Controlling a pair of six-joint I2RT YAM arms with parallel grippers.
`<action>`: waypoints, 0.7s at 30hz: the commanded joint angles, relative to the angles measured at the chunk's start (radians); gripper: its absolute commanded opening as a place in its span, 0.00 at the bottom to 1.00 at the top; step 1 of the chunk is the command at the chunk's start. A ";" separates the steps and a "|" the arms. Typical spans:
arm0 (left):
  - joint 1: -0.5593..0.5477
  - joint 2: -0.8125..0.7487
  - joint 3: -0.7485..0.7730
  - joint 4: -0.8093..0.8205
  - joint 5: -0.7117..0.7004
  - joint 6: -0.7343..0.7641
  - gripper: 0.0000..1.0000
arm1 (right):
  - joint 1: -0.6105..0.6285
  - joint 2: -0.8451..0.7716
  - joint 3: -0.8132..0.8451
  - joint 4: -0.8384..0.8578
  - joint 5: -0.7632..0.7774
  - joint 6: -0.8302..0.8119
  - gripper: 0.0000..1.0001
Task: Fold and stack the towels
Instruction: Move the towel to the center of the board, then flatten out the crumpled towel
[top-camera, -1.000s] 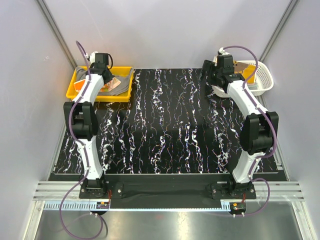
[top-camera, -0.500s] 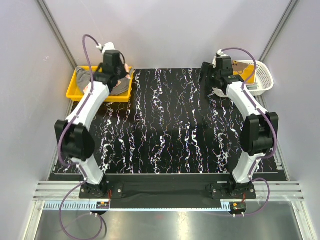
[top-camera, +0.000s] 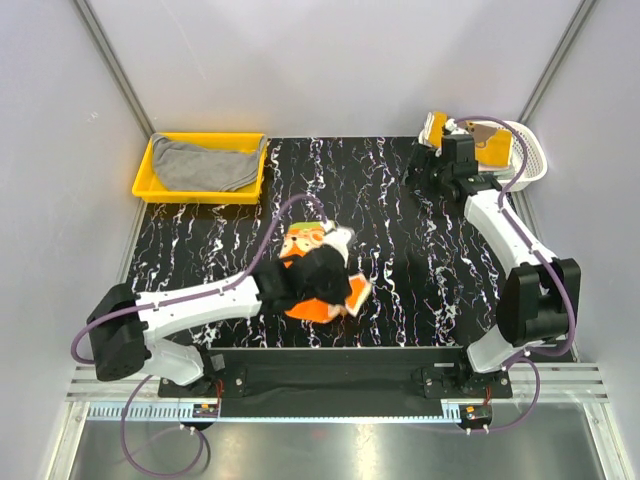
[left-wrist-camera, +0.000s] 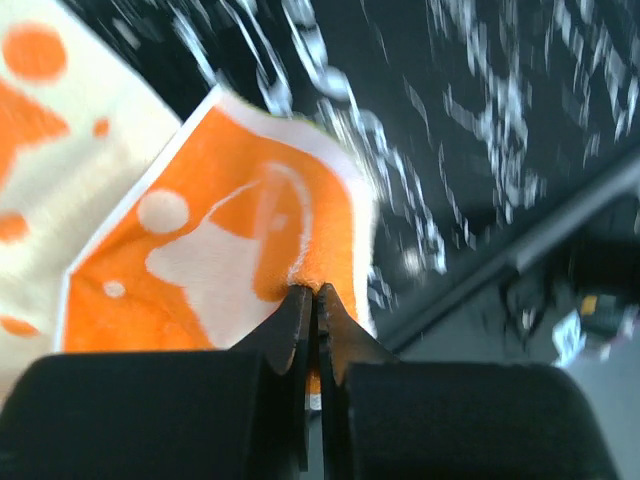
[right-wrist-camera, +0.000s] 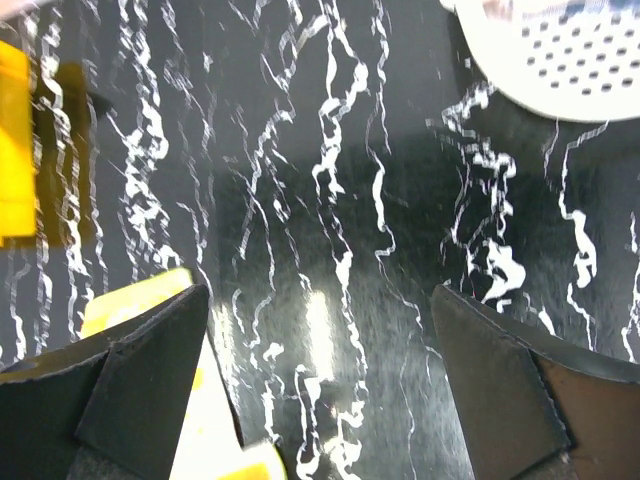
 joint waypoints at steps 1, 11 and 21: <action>-0.137 -0.019 -0.058 0.056 0.028 -0.137 0.13 | 0.029 -0.016 -0.058 0.039 -0.064 -0.007 1.00; 0.020 -0.148 0.041 -0.212 -0.199 -0.184 0.54 | 0.229 0.148 -0.032 0.015 -0.058 -0.012 0.85; 0.431 -0.179 -0.071 -0.121 0.042 -0.131 0.51 | 0.366 0.428 0.141 0.010 0.008 -0.017 0.74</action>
